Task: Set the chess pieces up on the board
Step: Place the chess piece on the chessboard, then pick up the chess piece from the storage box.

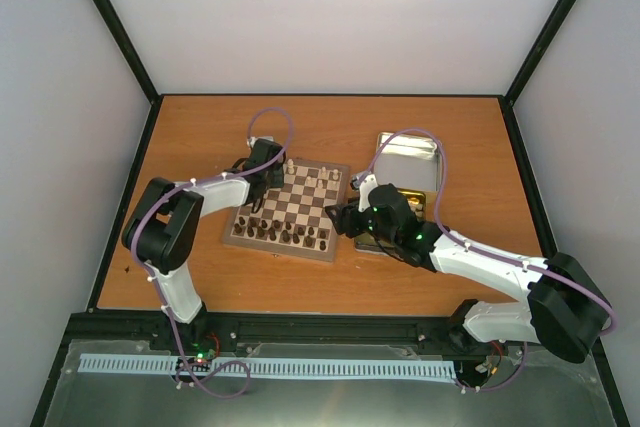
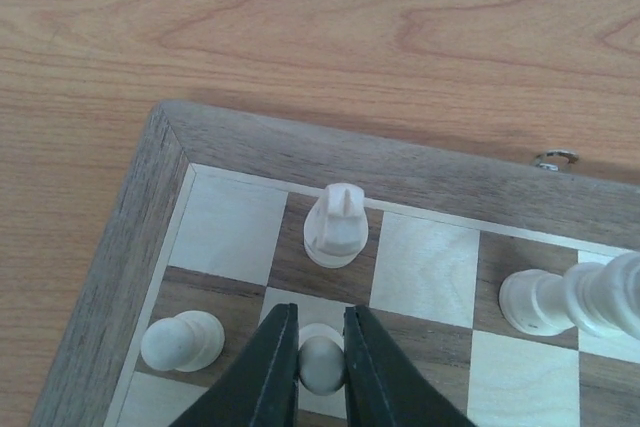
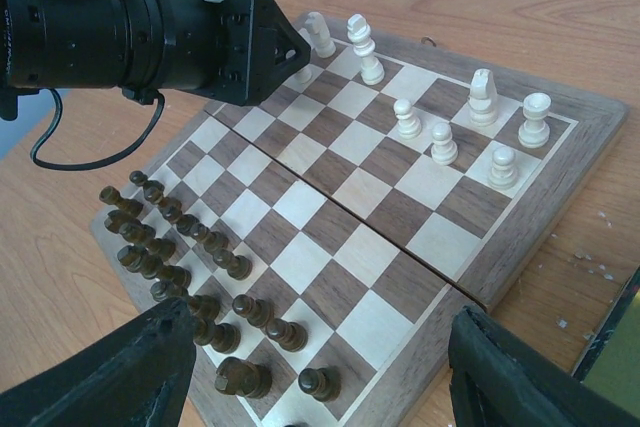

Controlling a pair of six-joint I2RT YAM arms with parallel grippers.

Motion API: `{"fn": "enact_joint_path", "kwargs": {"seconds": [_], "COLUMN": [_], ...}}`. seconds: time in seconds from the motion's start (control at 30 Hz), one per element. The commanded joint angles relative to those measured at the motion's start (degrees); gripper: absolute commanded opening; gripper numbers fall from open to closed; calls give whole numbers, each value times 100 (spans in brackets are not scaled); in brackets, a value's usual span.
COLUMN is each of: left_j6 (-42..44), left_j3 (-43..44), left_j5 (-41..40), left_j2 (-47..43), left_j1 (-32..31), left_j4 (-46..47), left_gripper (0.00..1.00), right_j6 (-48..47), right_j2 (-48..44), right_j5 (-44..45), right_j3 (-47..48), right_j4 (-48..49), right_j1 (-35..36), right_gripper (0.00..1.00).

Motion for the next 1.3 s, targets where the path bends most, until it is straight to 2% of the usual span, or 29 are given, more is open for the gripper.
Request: {"fn": "enact_joint_path", "kwargs": {"seconds": [0.0, 0.1, 0.47, 0.57, 0.67, 0.83, 0.97, 1.07, 1.27], "left_j6": [90, 68, -91, -277, -387, -186, 95, 72, -110], "left_j3": [240, 328, 469, 352, 111, -446, -746, -779, -859], "left_j5": [-85, -45, 74, 188, 341, 732, 1121, 1328, 2002], "left_j2": [25, -116, -1131, -1695, -2454, -3963, -4830, -5100, -4957], "left_j1": [-21, -21, -21, -21, -20, -16, -3, 5, 13], "left_j4": [-146, -324, -1039, -1268, -1440, -1440, -1249, -1178, -997], "left_gripper": [19, 29, 37, 38, 42, 57, 66, 68, 68], "right_j6": [33, 45, 228, 415, 649, 1058, 1139, 1226, 1466], "right_j2": [-93, -106, -424, -573, -620, -434, 4, 285, 966], "right_j5": [14, 26, 511, 998, 1519, 2010, 2179, 2267, 2220], "right_j3": [49, 92, 326, 418, 606, 923, 1040, 1055, 1018], "right_j4": [9, -29, -611, -1110, -1898, -3267, -3847, -3898, -3147], "right_j1": [-32, -31, -49, -115, -297, -897, -1328, -1502, -1688], "right_gripper": [70, 70, 70, 69, 67, 62, 56, 56, 59]}}
